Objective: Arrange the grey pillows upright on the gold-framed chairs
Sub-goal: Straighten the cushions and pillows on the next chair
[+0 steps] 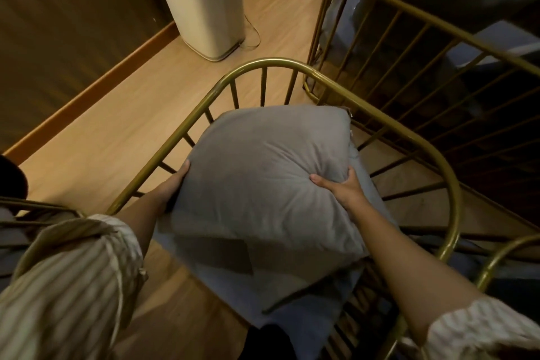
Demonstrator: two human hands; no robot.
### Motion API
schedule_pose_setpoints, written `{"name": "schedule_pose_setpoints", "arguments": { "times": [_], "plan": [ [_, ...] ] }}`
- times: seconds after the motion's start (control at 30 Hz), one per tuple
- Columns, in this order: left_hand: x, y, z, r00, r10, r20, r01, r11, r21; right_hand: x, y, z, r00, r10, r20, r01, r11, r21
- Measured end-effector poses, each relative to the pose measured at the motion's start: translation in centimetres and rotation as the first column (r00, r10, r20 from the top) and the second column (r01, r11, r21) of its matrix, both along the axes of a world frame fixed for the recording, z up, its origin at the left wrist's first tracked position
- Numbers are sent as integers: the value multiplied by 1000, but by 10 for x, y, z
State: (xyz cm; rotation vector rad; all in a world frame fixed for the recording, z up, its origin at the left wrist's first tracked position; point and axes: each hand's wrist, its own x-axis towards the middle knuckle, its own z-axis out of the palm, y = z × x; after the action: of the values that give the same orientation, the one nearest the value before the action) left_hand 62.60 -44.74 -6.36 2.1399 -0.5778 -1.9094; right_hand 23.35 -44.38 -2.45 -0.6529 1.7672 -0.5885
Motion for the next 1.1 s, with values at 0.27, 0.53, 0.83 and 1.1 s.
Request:
{"name": "schedule_pose_setpoints", "arguments": {
  "times": [0.27,0.53,0.83,1.1],
  "plan": [
    [-11,17,33,1000,19,-5,-20,996,-92,-31,40,34,993,-45,105,55,994,-96],
    [-67,53,91,976,-100,-194,46,962,-268,-94,119,77,975,-84,204,117,981,-157],
    [-185,96,145,913,-239,-330,63,882,-466,-201,255,135,955,-225,195,268,934,-237],
    [-327,185,170,848,-346,-401,123,865,-487,-285,417,147,851,-440,286,516,801,-304]
  ]
}}
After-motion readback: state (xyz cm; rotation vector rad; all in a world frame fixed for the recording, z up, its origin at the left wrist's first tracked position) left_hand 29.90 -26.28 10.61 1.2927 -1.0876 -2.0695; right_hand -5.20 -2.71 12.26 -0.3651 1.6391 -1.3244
